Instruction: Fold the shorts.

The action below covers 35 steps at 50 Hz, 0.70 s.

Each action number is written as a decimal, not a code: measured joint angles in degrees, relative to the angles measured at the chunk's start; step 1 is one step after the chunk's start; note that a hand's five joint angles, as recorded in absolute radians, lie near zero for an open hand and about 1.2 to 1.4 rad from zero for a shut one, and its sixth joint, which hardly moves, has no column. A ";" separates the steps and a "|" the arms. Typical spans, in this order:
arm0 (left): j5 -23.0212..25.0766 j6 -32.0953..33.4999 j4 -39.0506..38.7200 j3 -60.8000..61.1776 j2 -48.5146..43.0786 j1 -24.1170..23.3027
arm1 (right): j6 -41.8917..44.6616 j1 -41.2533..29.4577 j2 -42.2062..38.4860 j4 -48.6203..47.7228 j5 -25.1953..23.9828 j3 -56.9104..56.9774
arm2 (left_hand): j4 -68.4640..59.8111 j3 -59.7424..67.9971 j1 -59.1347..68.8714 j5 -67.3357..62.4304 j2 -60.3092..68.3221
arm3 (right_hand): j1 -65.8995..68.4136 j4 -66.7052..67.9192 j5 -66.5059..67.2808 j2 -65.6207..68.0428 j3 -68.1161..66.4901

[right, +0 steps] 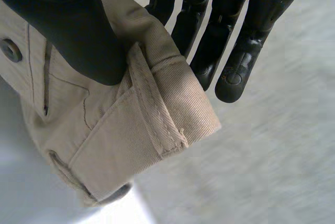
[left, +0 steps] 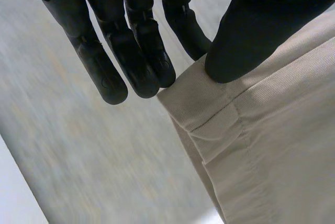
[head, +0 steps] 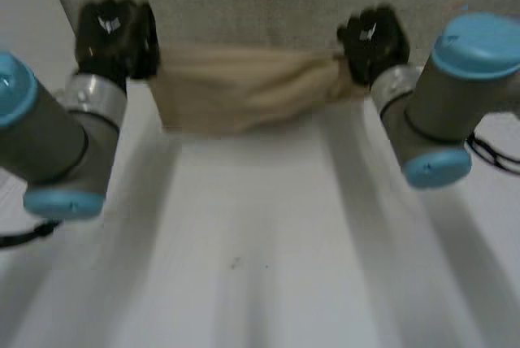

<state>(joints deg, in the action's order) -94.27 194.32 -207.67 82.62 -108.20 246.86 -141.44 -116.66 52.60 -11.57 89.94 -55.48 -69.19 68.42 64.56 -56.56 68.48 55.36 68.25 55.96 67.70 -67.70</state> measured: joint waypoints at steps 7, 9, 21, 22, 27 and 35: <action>0.12 -0.34 8.84 9.53 -1.74 -0.56 | 0.56 -0.53 -3.14 4.24 -0.41 -8.21 | 0.00 0.00 0.00 0.00 0.00 | 0.00 0.00 0.00 0.00 0.00; 0.30 -0.32 11.92 12.02 -2.39 -0.88 | 0.79 -0.40 -3.67 5.89 -0.53 -10.98 | 0.00 0.00 0.00 0.00 0.00 | 0.00 0.00 0.00 0.00 0.00; 0.73 1.68 25.45 21.48 7.56 -3.58 | 0.98 0.30 5.73 24.74 -2.02 -19.50 | 0.00 0.00 0.00 0.00 0.00 | 0.00 0.00 0.00 0.00 -0.34; 0.74 2.26 26.52 22.06 8.60 -3.64 | 1.07 0.33 6.27 26.26 -2.34 -19.89 | 0.00 0.00 0.00 0.00 0.00 | 0.00 0.00 0.00 0.00 -0.36; 0.80 7.33 32.96 25.70 13.79 -4.01 | 3.19 0.85 9.45 36.41 -5.11 -22.97 | 0.00 0.00 0.00 0.00 0.00 | 0.00 0.00 0.00 0.00 -0.51; 1.37 15.52 38.04 29.43 17.03 -7.22 | 10.57 2.81 14.98 45.29 -8.64 -29.69 | 1.59 -1.33 -0.16 0.45 -1.32 | 0.00 0.00 0.00 0.00 -0.52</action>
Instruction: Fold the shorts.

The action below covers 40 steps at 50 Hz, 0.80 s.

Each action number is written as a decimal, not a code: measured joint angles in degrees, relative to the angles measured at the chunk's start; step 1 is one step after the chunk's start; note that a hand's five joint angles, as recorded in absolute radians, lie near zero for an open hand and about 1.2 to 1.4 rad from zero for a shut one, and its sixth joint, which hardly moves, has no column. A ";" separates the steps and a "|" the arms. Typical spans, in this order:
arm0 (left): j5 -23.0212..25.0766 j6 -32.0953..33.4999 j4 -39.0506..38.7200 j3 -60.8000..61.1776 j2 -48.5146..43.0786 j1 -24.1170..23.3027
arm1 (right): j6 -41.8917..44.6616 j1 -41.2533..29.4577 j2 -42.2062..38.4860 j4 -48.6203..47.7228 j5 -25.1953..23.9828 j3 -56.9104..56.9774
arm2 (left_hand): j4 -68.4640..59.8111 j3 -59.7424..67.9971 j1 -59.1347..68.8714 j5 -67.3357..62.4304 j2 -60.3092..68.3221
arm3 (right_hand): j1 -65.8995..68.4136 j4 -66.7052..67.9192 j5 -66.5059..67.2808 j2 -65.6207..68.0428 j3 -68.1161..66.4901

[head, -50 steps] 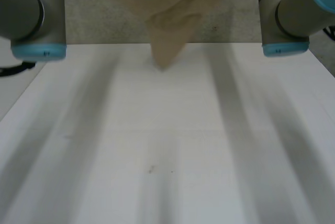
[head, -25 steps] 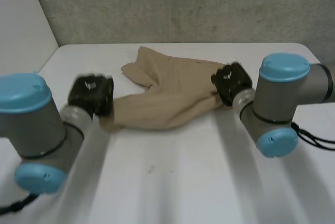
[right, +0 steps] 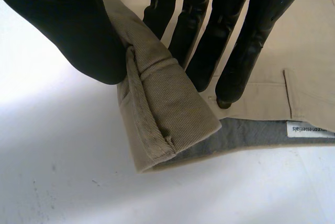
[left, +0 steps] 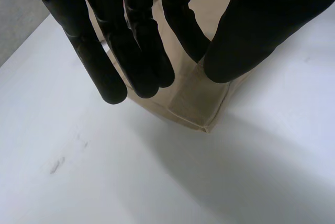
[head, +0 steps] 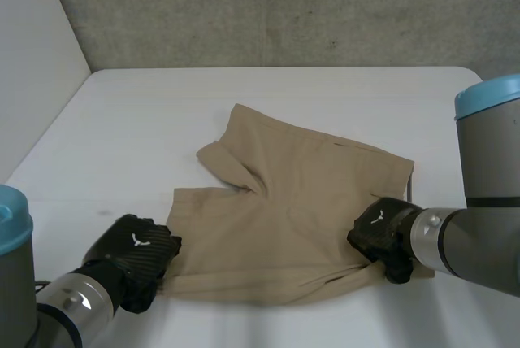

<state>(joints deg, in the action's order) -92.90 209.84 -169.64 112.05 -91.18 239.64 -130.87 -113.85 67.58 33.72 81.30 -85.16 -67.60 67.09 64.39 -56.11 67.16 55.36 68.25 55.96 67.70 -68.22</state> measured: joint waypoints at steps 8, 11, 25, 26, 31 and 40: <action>-0.05 0.79 -9.30 -6.38 -7.79 -0.10 | -0.78 -0.28 0.55 -8.35 0.08 -3.01 | 44.44 -43.20 -42.52 42.79 -43.54 | 0.00 0.00 0.00 0.00 0.00; 0.19 0.57 -14.37 -10.19 -11.22 0.87 | -1.34 -0.38 0.44 -10.75 0.34 -3.96 | 50.65 -49.76 -46.78 49.36 -49.99 | 0.00 0.00 0.00 0.00 0.00; 12.36 -0.02 -29.51 -26.87 -30.40 3.59 | -2.99 -0.37 0.33 -17.16 0.62 -8.37 | 49.87 -49.43 -46.83 48.23 -49.19 | 0.00 0.00 0.00 0.00 0.00; 13.93 -0.10 -29.26 -30.04 -33.67 3.89 | -3.06 -0.24 0.34 -17.61 0.62 -8.75 | 47.77 -47.17 -44.45 46.13 -47.11 | 0.00 0.00 0.00 0.00 0.00; 15.61 -0.20 -24.59 -41.18 -43.34 4.35 | -3.16 0.22 0.36 -18.98 0.61 -9.98 | 42.22 -41.73 -39.03 40.60 -41.92 | 0.00 0.00 0.00 0.00 0.00; 14.43 0.06 -12.91 -54.76 -53.03 4.80 | -3.09 0.45 0.44 -20.48 0.62 -11.41 | 10.20 -9.66 -5.33 9.28 -9.51 | 0.00 0.00 0.00 0.00 0.00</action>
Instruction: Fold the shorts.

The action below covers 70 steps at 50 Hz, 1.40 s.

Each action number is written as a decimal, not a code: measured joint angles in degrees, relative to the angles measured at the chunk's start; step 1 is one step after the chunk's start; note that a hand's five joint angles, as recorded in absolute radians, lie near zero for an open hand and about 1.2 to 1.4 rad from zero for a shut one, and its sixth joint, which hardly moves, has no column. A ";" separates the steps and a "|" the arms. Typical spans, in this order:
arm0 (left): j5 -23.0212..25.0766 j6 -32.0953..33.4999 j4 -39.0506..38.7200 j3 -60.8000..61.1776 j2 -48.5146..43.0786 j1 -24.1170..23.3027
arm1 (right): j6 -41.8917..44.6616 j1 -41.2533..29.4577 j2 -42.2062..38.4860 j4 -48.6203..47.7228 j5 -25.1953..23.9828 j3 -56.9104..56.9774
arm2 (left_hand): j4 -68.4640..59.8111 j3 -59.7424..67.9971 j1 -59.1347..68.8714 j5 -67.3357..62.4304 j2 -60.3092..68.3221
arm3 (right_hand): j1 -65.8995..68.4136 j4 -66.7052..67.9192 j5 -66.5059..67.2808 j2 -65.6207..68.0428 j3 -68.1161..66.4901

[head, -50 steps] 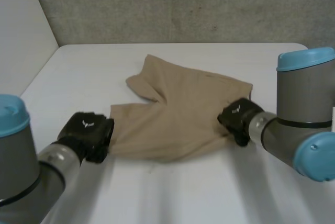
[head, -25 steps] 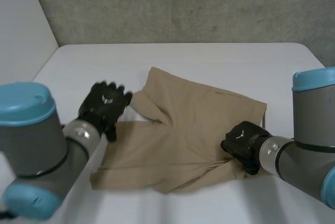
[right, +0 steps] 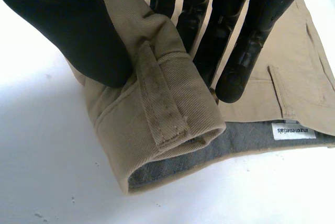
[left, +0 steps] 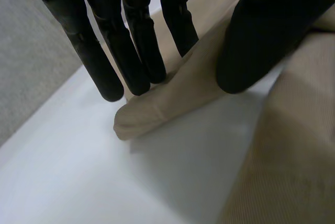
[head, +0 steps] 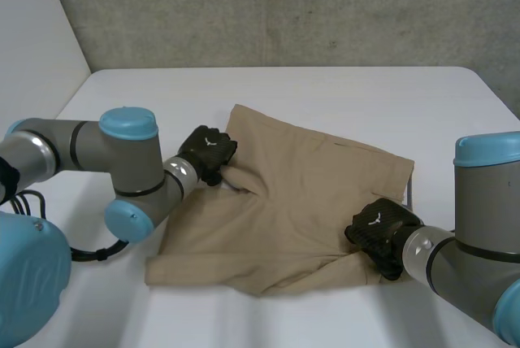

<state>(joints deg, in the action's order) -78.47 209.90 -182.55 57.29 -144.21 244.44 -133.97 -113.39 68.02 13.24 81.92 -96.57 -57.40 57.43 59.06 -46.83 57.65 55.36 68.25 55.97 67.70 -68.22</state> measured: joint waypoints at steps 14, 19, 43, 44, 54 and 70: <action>-19.35 0.24 -2.80 4.16 4.22 0.10 | -0.04 0.10 0.23 -0.64 0.07 0.04 | -11.22 10.60 6.20 -8.67 10.45 | 0.00 0.00 0.00 0.00 0.00; -20.67 0.43 -3.27 7.49 6.71 -0.49 | -0.25 0.05 0.35 -0.74 0.08 0.10 | -11.23 10.60 6.20 -8.67 10.56 | 0.00 0.00 0.01 0.00 0.00; -19.57 -5.22 1.59 29.82 32.55 -3.31 | -6.16 -0.07 0.71 -1.20 -0.10 0.56 | 34.99 -34.99 -36.83 34.29 -35.25 | 0.00 0.00 0.00 0.00 0.00; -19.38 -6.27 3.79 31.59 34.38 -3.79 | -6.13 -0.06 0.80 -1.24 -0.10 0.56 | 34.99 -34.99 -36.82 34.30 -35.23 | 0.00 0.00 0.00 0.00 0.00; -18.27 -9.09 13.47 38.94 35.79 -4.97 | -6.10 0.01 1.69 -1.36 -0.08 0.43 | 34.83 -34.85 -36.69 34.14 -35.10 | 0.00 0.00 0.00 0.00 0.00; -20.55 -8.80 10.70 39.37 34.47 -6.13 | -5.85 0.07 7.72 -0.70 0.31 -0.21 | -10.98 10.07 5.18 -8.92 10.59 | 0.00 0.00 0.00 0.00 0.00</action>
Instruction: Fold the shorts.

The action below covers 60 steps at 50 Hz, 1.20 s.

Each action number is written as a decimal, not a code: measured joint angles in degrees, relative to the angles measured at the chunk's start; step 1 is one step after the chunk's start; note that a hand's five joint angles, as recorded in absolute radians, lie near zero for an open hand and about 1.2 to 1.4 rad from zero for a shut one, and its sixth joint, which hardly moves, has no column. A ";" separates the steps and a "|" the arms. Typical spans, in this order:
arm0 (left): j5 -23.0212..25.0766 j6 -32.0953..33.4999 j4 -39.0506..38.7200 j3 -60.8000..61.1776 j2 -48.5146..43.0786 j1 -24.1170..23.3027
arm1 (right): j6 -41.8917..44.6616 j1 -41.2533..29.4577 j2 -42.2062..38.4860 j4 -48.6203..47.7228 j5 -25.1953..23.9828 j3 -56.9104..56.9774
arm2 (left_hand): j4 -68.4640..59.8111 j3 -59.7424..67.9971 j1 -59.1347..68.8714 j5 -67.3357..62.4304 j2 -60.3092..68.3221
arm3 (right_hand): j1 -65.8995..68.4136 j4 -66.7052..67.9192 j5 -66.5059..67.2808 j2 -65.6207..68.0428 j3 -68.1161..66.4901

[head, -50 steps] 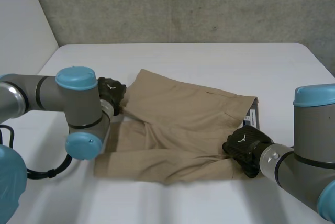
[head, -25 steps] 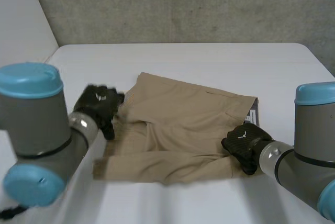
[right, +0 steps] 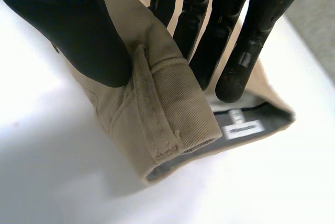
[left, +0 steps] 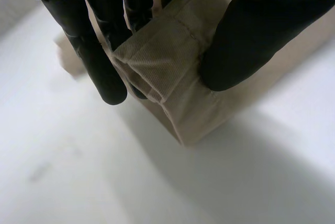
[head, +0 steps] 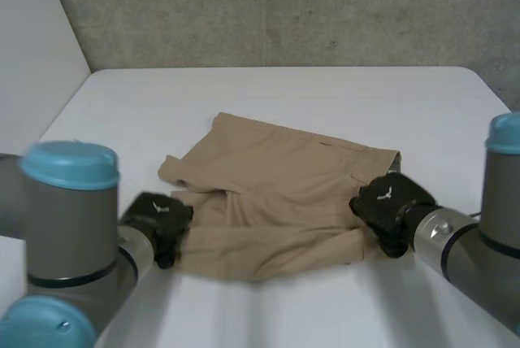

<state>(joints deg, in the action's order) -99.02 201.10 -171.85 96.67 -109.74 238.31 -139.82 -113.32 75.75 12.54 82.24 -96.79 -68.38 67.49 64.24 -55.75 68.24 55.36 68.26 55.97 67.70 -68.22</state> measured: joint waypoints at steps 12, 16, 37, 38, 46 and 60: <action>-0.59 2.36 7.32 -0.52 27.34 -1.56 | 0.83 2.03 17.01 8.64 -0.72 6.65 | -0.23 0.44 0.00 0.00 0.22 | 0.00 0.00 0.00 0.00 0.00; -0.55 2.54 7.88 -0.59 28.55 -1.62 | 0.89 2.26 17.86 9.59 -0.83 7.24 | -0.23 0.44 0.00 0.00 0.22 | 0.00 0.00 0.00 0.00 0.00; -0.66 6.72 -3.46 -6.82 9.19 -1.38 | 4.28 4.61 4.76 8.98 -0.46 9.20 | -0.27 0.54 0.00 0.00 0.34 | 0.74 0.00 0.00 0.24 0.00; -0.66 6.72 -3.46 -6.82 9.19 -1.38 | 4.28 4.61 4.76 8.98 -0.46 9.20 | -0.27 0.54 0.00 0.00 0.34 | 0.74 0.00 0.00 0.24 0.00; -0.64 14.17 -13.16 -21.78 -12.35 -0.70 | 4.50 4.01 -7.31 -0.44 3.68 14.11 | -0.27 0.55 0.00 0.00 0.35 | 0.74 0.00 0.00 0.24 0.00; -0.74 18.62 -16.17 -44.85 -32.10 -1.63 | 7.54 3.39 -21.14 -23.94 14.89 19.44 | 51.86 -50.30 -51.85 48.85 -51.90 | -41.54 -51.43 -48.68 -51.05 51.47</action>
<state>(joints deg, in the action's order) -99.76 219.72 -188.01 51.82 -141.84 236.68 -132.28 -109.93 54.61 -11.40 97.13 -77.34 -16.52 17.20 12.39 -6.90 16.33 13.82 16.83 7.29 16.65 -16.75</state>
